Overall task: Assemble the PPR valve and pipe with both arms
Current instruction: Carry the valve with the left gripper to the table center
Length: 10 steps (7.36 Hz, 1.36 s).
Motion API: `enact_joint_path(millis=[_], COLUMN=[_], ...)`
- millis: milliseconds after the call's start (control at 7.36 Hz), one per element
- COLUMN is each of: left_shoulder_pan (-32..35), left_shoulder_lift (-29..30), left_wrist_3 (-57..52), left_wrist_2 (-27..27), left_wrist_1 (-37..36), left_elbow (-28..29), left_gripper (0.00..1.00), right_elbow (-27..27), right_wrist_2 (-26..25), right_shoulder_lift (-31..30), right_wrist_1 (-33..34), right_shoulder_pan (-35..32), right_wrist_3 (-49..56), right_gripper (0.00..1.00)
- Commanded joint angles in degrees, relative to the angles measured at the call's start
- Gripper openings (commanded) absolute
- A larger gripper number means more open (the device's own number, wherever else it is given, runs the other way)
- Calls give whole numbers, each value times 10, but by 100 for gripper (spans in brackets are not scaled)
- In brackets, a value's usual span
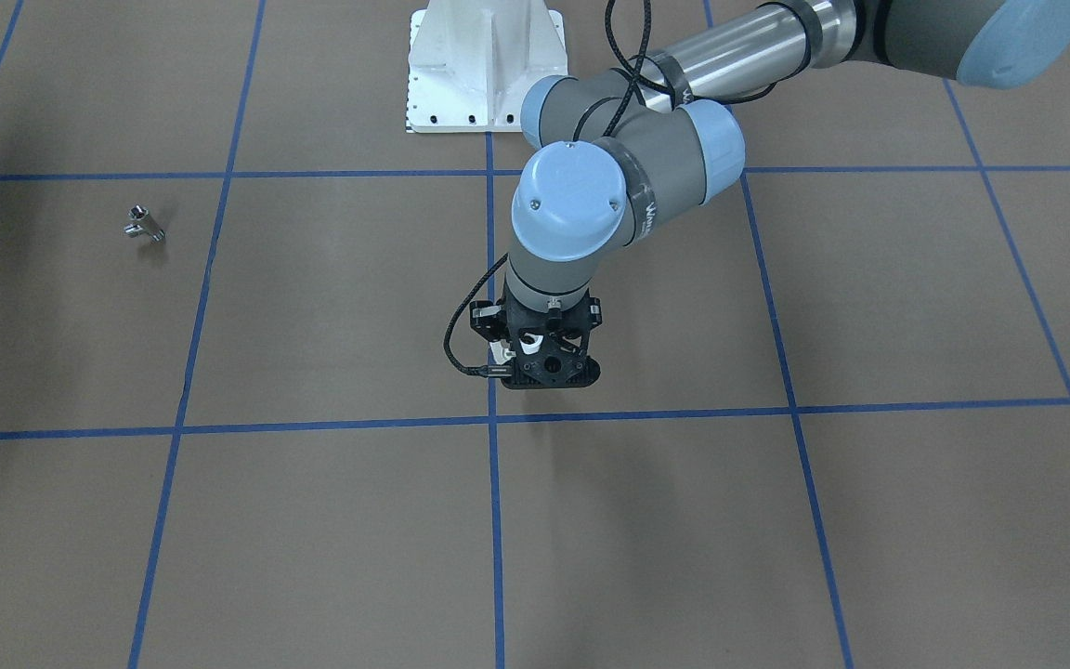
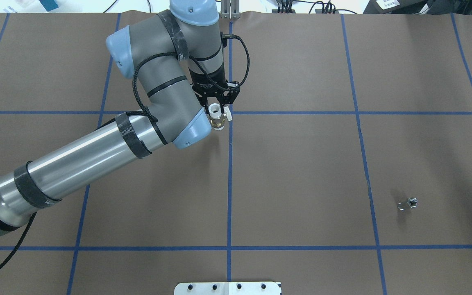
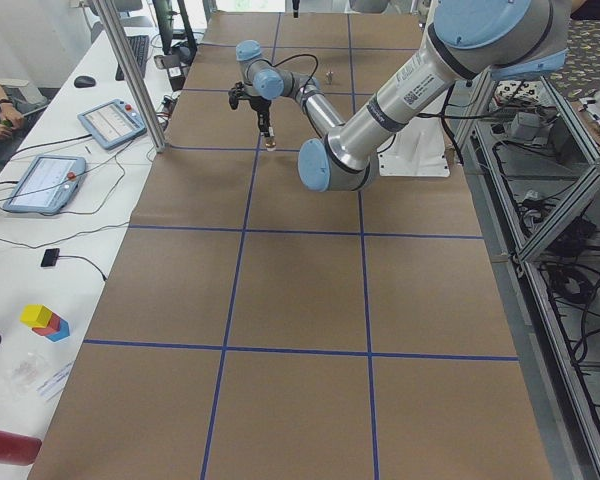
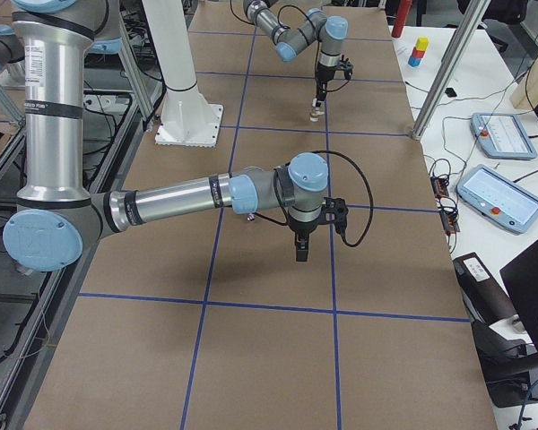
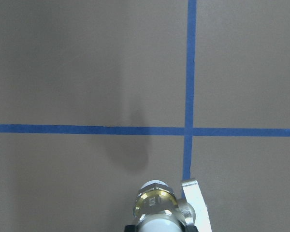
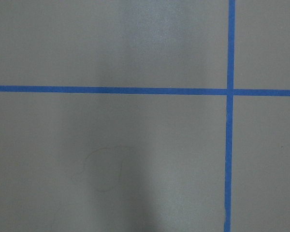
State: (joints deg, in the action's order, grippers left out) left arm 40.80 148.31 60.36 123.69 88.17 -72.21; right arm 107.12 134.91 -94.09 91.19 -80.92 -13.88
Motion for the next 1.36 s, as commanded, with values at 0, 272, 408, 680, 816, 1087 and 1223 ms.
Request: enact_joint_path(millis=[0, 272, 408, 680, 816, 1087, 1223], left_shoulder_pan=[-7, -17, -21, -30, -30, -31, -31], left_shoulder_lift=[4, 13, 15, 15, 14, 14, 14], left_wrist_3=[0, 0, 0, -1, 0, 0, -2], left_wrist_2=[1, 1, 1, -1, -1, -1, -1], left_wrist_1=[1, 1, 1, 4, 29, 30, 30], left_elbow=[7, 9, 11, 18, 29, 32, 33], left_gripper=[0, 0, 0, 0, 0, 0, 0], right_elbow=[2, 3, 4, 5, 6, 7, 7], right_wrist_2=[0, 0, 1, 1, 1, 1, 2], right_shoulder_lift=[-2, -3, -3, -4, -5, -5, -5], right_wrist_1=[0, 0, 0, 0, 0, 0, 0], right_shoulder_pan=[0, 0, 0, 0, 0, 0, 0], right_wrist_3=[0, 0, 1, 1, 1, 1, 0], right_gripper=[100, 100, 100, 100, 100, 100, 100])
